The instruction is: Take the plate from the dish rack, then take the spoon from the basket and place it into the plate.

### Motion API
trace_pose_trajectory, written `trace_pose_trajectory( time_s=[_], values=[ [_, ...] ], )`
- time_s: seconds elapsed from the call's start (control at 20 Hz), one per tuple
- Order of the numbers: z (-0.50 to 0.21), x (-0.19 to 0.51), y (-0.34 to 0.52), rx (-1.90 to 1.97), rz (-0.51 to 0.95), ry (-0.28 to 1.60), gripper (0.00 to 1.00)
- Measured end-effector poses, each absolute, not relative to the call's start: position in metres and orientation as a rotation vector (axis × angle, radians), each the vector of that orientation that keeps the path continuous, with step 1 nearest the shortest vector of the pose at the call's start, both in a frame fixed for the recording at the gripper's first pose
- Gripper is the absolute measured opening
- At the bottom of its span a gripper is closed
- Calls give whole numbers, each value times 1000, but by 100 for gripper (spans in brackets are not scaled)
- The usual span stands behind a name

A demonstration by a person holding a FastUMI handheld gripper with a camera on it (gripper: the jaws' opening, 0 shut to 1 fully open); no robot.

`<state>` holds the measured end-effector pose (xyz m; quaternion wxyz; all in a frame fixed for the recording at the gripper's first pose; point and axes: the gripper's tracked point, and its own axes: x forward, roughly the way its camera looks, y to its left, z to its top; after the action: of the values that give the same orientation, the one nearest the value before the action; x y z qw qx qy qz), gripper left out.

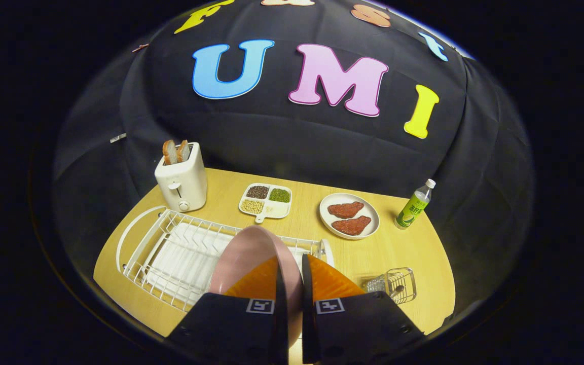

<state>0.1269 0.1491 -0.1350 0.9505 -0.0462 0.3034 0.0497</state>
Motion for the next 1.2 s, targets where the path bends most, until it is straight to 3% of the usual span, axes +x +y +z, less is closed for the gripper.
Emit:
trace_pose_trajectory(
  time_s=[0.6,1.2],
  values=[
    [-126,31,16,173,171,662,15],
    [-240,-5,-42,283,368,834,15]
  ],
)
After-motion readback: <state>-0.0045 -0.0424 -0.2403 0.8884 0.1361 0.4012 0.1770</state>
